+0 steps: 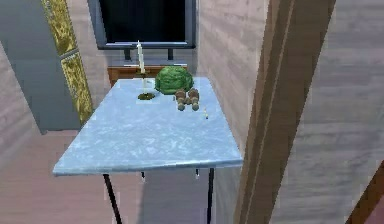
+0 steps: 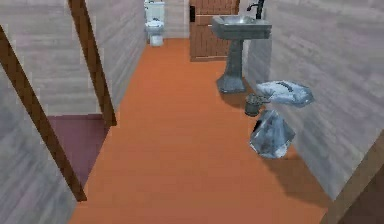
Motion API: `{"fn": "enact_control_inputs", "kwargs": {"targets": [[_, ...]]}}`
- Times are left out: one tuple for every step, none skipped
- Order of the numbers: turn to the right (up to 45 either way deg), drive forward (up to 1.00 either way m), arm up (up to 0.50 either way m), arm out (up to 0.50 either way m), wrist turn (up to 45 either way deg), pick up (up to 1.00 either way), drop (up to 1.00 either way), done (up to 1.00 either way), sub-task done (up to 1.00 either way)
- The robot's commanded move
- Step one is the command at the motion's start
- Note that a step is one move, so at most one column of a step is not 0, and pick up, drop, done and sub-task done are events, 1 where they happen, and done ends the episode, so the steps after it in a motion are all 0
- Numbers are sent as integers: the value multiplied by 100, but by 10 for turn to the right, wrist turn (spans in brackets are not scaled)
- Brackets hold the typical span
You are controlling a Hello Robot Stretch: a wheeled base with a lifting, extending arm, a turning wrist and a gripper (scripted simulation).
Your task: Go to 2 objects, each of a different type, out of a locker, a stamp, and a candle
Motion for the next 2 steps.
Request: {"fn": "enact_control_inputs", "kwargs": {"targets": [[0,20,0,0,0,0,0,0,0],[-150,0,0,0,0,0,0,0,0]]}}
